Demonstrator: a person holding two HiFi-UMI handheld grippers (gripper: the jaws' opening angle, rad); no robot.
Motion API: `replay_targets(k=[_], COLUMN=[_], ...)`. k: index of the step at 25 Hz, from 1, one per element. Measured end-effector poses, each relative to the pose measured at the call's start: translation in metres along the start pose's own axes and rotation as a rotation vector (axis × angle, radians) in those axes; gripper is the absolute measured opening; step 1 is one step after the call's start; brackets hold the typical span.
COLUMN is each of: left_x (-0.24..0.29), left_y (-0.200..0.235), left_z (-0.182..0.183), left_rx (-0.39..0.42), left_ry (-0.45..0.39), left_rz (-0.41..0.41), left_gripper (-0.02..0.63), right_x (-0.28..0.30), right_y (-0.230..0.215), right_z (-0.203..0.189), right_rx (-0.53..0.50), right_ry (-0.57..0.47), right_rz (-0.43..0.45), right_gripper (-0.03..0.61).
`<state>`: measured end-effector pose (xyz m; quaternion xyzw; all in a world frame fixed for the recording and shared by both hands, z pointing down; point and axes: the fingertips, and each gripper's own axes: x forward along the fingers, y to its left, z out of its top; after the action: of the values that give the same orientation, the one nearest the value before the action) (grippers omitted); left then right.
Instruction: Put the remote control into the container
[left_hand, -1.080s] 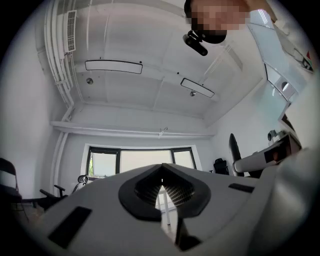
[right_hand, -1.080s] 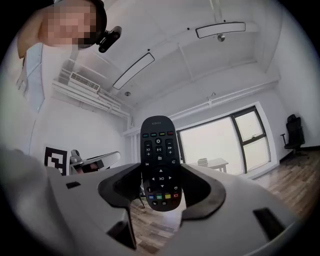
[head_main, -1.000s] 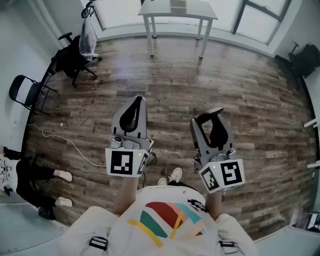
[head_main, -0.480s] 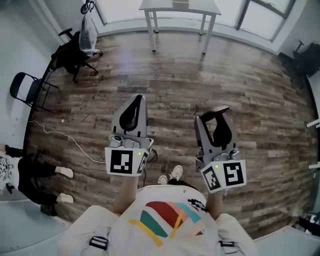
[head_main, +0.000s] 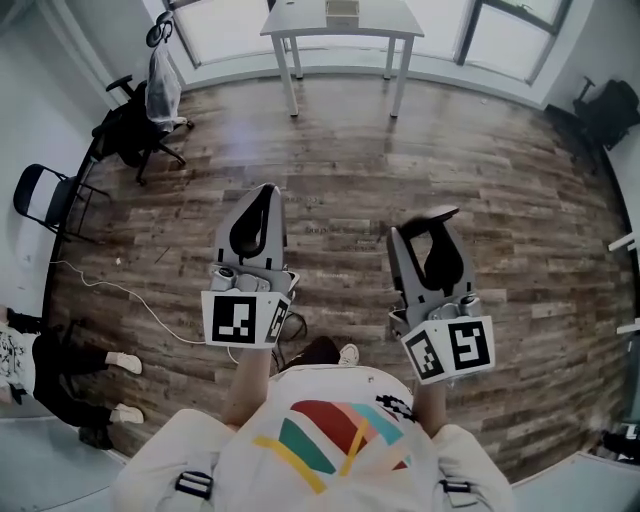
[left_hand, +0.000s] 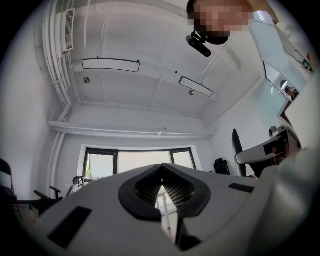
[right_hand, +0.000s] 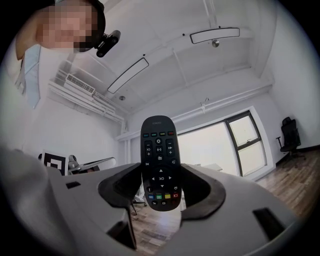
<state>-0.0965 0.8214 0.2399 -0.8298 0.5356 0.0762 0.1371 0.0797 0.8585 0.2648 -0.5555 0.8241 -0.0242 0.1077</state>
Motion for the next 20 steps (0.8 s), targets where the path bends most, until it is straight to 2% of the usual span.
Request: replay_targets(k=[10, 20], left_x=[0.012, 0.093], left_y=[0.019, 0.04], left_z=[-0.013, -0.051], left_rx=[0.004, -0.021], left_ry=[0.005, 0.006], left_rz=[0.059, 0.039], left_gripper=[0.008, 0.008], right_x=[0.017, 0.087], right_y=[-0.016, -0.063], right_z=[-0.01, -0.026], right_rx=[-0.005, -0.013], right_ry=[0.016, 0.045], right_rz=[0.005, -0.031], right_gripper=[0.247, 0.247])
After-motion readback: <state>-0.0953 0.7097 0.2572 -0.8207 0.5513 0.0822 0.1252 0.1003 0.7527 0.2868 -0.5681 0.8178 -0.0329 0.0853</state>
